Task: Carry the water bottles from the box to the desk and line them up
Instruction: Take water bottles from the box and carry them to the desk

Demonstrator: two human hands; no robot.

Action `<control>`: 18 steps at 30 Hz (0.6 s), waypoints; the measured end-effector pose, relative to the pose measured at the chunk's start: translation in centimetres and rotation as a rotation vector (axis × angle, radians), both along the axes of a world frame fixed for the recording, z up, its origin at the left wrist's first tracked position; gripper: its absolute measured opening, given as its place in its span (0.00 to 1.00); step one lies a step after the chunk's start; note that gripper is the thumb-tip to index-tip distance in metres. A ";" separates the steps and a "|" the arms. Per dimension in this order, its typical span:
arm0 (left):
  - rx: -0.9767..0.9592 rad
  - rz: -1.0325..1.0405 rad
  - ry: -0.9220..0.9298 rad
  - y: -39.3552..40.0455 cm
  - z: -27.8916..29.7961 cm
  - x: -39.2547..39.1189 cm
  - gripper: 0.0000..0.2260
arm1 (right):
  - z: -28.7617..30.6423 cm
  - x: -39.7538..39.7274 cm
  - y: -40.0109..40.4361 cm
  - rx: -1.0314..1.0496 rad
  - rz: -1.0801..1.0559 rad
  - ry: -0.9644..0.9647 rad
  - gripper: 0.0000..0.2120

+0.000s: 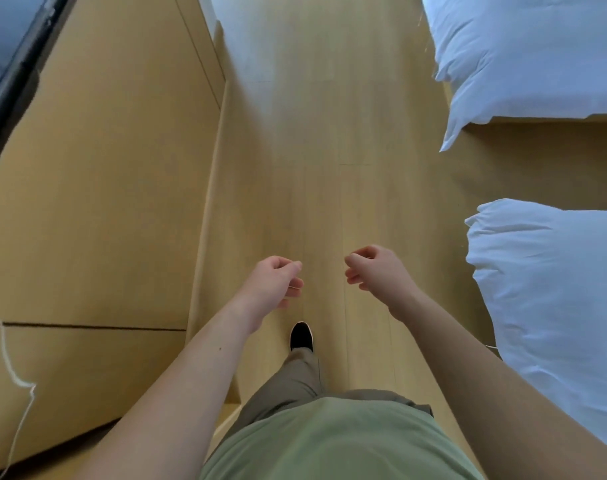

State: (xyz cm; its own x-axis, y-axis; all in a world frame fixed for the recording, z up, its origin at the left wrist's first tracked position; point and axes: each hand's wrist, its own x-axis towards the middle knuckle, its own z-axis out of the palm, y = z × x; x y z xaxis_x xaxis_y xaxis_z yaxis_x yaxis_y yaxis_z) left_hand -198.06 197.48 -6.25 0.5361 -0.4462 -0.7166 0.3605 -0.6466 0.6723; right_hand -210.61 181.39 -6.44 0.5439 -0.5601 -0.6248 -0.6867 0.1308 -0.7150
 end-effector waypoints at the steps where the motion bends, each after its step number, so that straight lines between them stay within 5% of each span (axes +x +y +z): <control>1: -0.004 -0.014 0.002 -0.5 -0.2 1.2 0.09 | 0.1 0.9 -0.4 -0.001 -0.018 0.002 0.06; 18: -0.026 -0.112 0.000 -14.6 -2.4 16.8 0.08 | -0.6 13.1 -12.7 -0.004 -0.190 0.014 0.06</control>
State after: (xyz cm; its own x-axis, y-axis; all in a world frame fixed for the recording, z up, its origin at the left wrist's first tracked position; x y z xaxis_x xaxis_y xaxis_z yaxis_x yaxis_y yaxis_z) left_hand -181.30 182.90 -8.65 0.4814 -0.5220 -0.7041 0.2870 -0.6651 0.6894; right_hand -197.48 168.72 -7.01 0.4191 -0.6544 -0.6294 -0.6600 0.2565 -0.7062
